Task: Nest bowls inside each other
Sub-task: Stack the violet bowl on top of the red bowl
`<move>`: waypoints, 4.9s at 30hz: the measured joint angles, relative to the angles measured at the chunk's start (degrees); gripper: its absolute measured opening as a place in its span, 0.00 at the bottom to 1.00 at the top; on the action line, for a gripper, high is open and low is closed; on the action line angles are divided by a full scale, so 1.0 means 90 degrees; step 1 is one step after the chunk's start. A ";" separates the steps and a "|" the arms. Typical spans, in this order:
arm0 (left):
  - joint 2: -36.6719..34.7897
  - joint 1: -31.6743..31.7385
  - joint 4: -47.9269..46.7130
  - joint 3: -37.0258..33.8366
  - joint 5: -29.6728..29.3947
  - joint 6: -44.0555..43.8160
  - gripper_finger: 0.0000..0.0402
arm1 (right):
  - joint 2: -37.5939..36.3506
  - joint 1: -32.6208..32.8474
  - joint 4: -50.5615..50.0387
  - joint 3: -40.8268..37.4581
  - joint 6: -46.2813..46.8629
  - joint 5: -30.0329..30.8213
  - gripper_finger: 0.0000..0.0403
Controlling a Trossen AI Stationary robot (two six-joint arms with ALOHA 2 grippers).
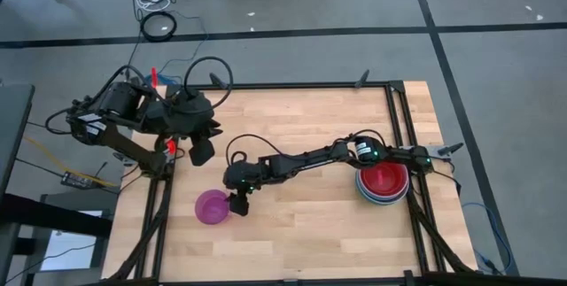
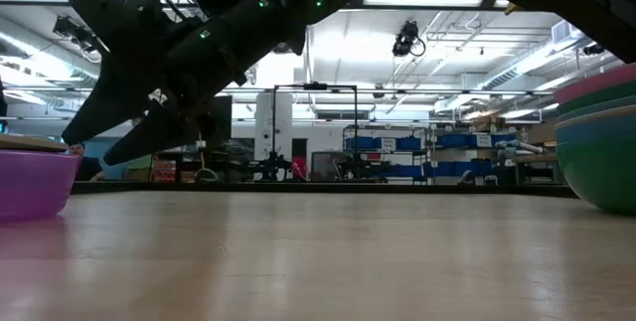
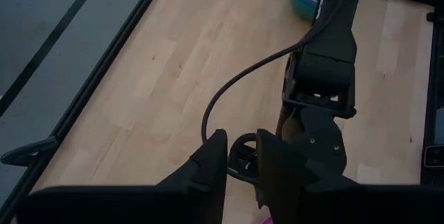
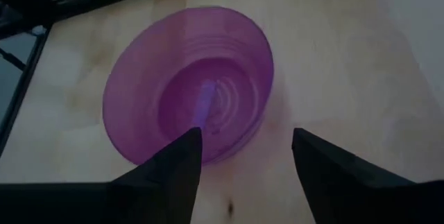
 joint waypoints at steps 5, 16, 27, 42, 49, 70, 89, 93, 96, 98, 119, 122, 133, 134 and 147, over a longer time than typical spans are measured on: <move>0.0000 0.0000 0.0142 0.0000 0.0001 0.0003 0.21 | 0.0132 0.0007 0.0127 -0.0002 0.0100 -0.0101 0.52; 0.0000 -0.0083 0.0141 0.0000 0.0002 0.0007 0.21 | 0.0271 0.0002 0.0207 -0.0007 0.0166 -0.0076 0.52; 0.0000 -0.0087 0.0138 0.0000 0.0005 0.0005 0.21 | 0.0270 -0.0027 0.0364 -0.0007 0.0189 0.0055 0.49; 0.0000 -0.0087 0.0148 0.0000 0.0005 0.0005 0.21 | 0.0271 -0.0151 0.0290 -0.0007 -0.0147 0.0300 0.02; 0.0000 -0.0152 0.0158 0.0000 0.0003 0.0002 0.21 | -0.0118 -0.0360 -0.0657 -0.0015 -0.0802 0.0839 0.01; 0.0046 -0.0541 0.0526 -0.0048 -0.0257 0.0009 0.21 | -0.6840 -0.0130 -0.7909 -0.1776 0.1534 0.3254 0.00; 0.0166 -0.0542 0.1083 -0.0049 -0.0430 0.0393 0.21 | -1.1075 0.1782 -0.5416 -0.8037 0.5268 0.3358 0.00; 0.0213 -0.0542 0.1081 -0.0049 -0.0432 0.0402 0.21 | -1.1115 0.1946 -0.5412 -0.8150 0.5330 0.3562 0.00; 0.0223 -0.0542 0.1083 -0.0049 -0.0432 0.0384 0.21 | -1.1108 0.2098 -0.5569 -0.8155 0.5334 0.3555 0.00; 0.0223 -0.0542 0.1083 -0.0049 -0.0435 0.0369 0.21 | -1.1107 0.2241 -0.5785 -0.8155 0.5430 0.3556 0.00; 0.0233 -0.0542 0.1081 -0.0049 -0.0442 0.0338 0.21 | -1.0935 0.4097 -0.7577 -0.8155 0.7675 0.3735 0.00; 0.0233 -0.0542 0.1081 -0.0049 -0.0442 0.0338 0.21 | -1.0715 0.4329 -0.7583 -0.8155 0.7979 0.3740 0.00; 0.0233 -0.0542 0.1081 -0.0049 -0.0444 0.0335 0.21 | -0.9876 0.5057 -0.7603 -0.8556 0.9105 0.3809 0.00; 0.0233 -0.0542 0.1081 -0.0049 -0.0444 0.0335 0.21 | -0.9849 0.5123 -0.7617 -0.8556 0.9175 0.3850 0.00; 0.0245 -0.0542 0.1088 -0.0049 -0.0449 0.0330 0.21 | -1.0008 0.5326 -0.7869 -0.8408 0.9764 0.3714 0.28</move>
